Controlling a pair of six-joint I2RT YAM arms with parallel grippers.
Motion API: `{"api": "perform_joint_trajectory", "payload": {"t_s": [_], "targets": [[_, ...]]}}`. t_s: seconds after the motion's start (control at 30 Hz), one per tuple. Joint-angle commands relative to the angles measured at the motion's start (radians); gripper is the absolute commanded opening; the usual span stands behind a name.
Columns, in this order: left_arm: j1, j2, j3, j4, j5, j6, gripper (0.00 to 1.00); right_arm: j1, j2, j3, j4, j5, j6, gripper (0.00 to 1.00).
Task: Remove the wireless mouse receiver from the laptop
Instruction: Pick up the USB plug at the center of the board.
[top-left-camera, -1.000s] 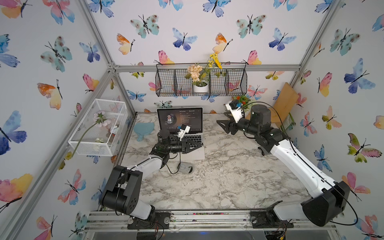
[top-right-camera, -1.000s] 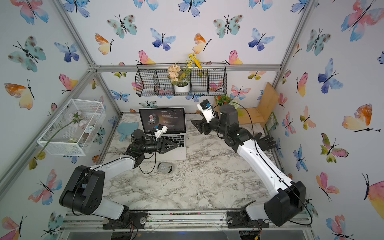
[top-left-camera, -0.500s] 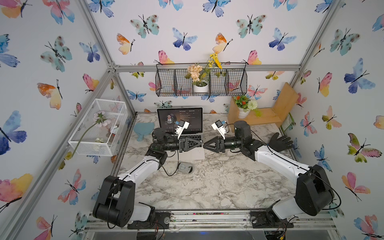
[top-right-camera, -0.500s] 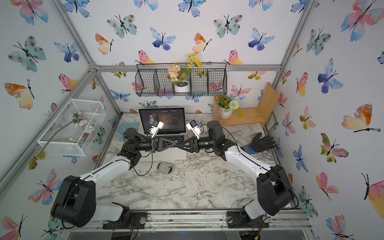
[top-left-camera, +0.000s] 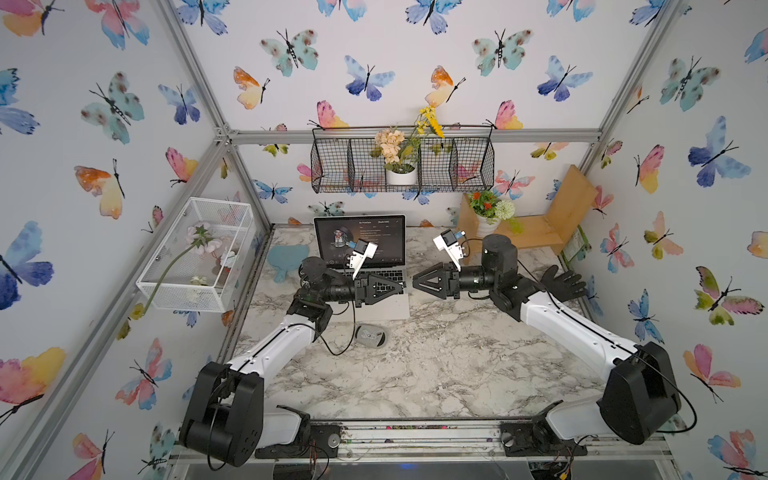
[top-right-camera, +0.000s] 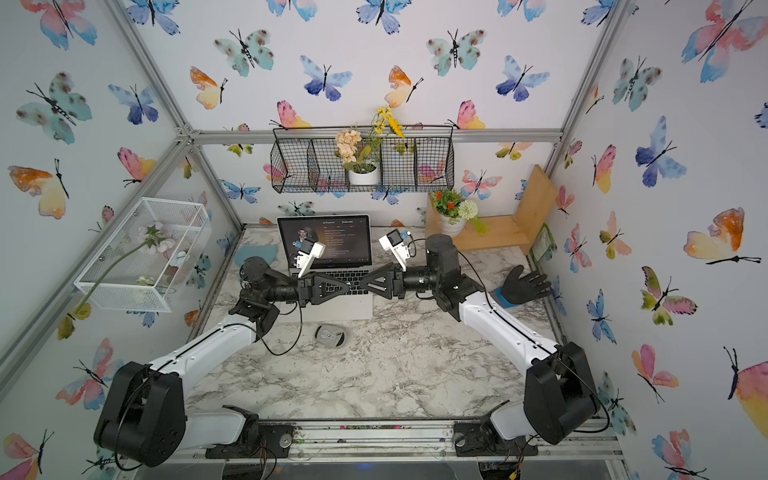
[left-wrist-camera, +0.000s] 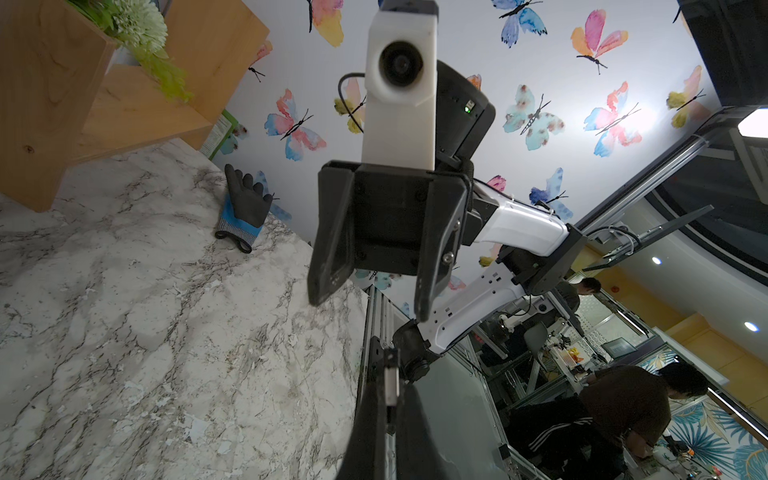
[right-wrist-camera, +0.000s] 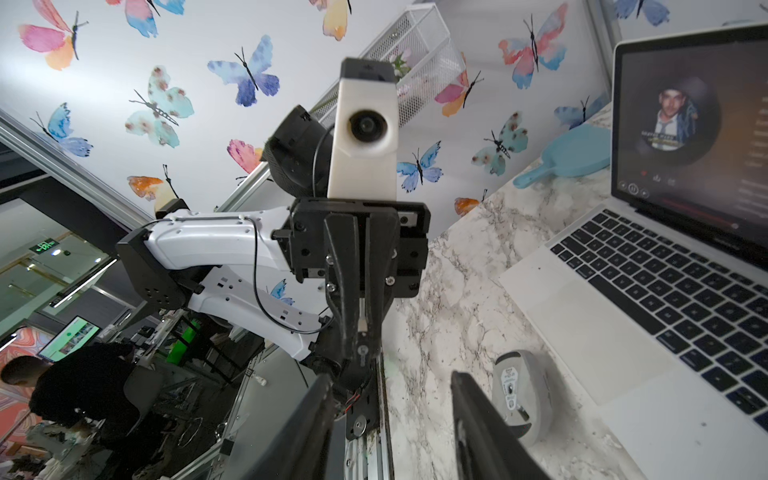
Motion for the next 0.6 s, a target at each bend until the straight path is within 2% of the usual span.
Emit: {"api": "perform_joint_trajectory", "payload": {"t_s": [0.0,0.17,0.3,0.43,0.57], "targets": [[-0.004,-0.024,0.008,0.027,0.022,0.019,0.0,0.0,-0.008,0.021,0.04,-0.067,0.043,0.49],[-0.01,-0.026,0.01,0.025,0.016,0.019,0.0,0.025,0.006,0.036,0.032,-0.093,0.034,0.47],[-0.012,-0.019,0.012,0.028,0.016,0.018,0.0,0.092,0.049,0.113,-0.154,-0.053,-0.105,0.44],[-0.013,-0.021,0.017,0.028,0.015,0.019,0.0,0.094,0.061,0.116,-0.123,-0.052,-0.089,0.37],[-0.013,-0.019,0.022,0.024,0.014,0.021,0.0,0.094,0.065,0.124,-0.122,-0.054,-0.085,0.36]]}}
